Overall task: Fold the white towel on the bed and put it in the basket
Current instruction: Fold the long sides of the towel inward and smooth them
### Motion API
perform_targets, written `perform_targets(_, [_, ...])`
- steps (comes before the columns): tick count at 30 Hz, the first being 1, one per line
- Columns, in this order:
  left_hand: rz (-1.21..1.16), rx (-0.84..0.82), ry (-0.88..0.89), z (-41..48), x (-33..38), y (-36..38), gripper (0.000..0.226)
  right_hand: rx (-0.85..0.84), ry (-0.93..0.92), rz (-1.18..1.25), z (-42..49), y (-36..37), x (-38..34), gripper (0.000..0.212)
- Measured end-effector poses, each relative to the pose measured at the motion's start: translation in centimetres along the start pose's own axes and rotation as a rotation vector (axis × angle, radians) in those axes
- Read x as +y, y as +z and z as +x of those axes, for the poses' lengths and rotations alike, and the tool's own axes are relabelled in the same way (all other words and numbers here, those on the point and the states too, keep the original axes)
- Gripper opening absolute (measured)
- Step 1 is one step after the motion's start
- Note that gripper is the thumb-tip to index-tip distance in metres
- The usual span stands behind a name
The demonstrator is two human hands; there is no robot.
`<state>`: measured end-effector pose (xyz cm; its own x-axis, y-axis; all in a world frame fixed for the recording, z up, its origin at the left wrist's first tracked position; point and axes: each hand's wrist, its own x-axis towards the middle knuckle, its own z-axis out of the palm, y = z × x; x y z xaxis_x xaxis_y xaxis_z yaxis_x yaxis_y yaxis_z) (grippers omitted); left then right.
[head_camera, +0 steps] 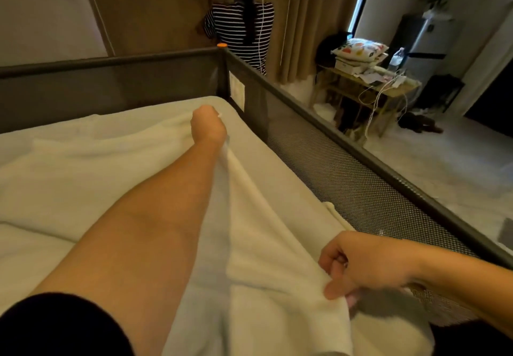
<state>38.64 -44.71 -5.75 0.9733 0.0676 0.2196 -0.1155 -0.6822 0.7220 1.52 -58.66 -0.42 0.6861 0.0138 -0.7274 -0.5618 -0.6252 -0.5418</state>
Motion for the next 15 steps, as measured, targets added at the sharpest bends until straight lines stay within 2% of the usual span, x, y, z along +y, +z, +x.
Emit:
perform_targets(3, [0.009,-0.003,-0.005,-0.4,1.5,2.0,0.03,-0.002,0.014,0.011,0.3,-1.5,1.6,0.025])
perform_targets(10, [-0.02,0.021,-0.034,-0.8,2.5,3.9,0.024,-0.012,-0.023,-0.097,1.9,-3.0,3.3,0.015])
perform_targets(13, [0.001,-0.037,-0.042,-1.1,1.7,4.5,0.027,0.0,-0.027,-0.204,2.6,-3.0,3.5,0.021])
perform_targets(15, [0.001,-0.143,-0.046,-1.6,1.2,5.0,0.028,0.017,-0.023,-0.257,3.0,-2.8,3.7,0.021])
